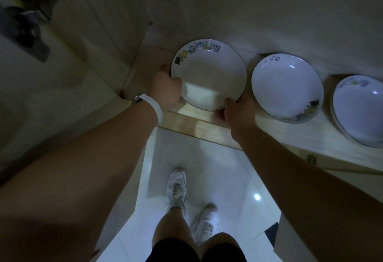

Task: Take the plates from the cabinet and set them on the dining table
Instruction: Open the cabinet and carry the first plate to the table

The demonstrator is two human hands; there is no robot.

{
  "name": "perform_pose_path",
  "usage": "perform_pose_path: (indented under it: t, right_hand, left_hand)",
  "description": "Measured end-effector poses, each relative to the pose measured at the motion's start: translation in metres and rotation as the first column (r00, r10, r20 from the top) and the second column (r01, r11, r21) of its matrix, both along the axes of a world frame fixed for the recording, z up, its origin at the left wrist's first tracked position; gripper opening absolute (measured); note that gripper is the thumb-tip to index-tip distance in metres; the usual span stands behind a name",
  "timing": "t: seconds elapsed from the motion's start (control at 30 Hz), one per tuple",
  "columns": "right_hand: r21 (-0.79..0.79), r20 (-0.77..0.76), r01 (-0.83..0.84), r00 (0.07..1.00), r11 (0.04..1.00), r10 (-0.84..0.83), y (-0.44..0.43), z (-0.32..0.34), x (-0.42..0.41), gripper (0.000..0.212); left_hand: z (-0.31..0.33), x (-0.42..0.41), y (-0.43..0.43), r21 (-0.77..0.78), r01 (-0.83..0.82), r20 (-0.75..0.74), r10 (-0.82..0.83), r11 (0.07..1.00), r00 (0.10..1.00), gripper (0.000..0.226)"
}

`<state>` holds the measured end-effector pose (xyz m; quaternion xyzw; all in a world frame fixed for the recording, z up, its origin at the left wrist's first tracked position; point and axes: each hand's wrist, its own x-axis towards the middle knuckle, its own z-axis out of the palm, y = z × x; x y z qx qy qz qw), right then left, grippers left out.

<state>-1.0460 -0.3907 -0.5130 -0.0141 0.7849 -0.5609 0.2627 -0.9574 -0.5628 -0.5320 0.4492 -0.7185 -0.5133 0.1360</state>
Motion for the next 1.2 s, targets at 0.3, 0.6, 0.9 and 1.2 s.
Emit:
perform_pose_path:
  t: [0.3,0.6,0.9,1.2]
  right_hand:
    - [0.004,0.01,-0.006,1.0,1.0,0.006,0.056,0.038,0.02,0.028]
    - [0.065,0.065,0.003,0.998,0.998,-0.007,0.153,0.09,0.035,0.025]
    - [-0.001,0.07,0.093,0.993,0.996,-0.092,0.252,0.158,0.057,0.036]
    - [-0.118,-0.011,0.23,0.973,0.966,-0.232,0.342,0.24,0.069,0.032]
  left_hand:
    - [0.052,0.009,0.03,0.121,0.068,-0.068,-0.06,0.99,0.996,0.025]
    - [0.109,0.046,0.117,0.408,0.048,-0.128,0.005,0.912,0.992,0.029]
    - [0.173,0.059,0.21,0.498,0.163,-0.215,-0.061,0.852,0.975,0.043]
    - [0.249,0.049,0.287,0.535,0.305,-0.255,-0.193,0.788,0.947,0.048]
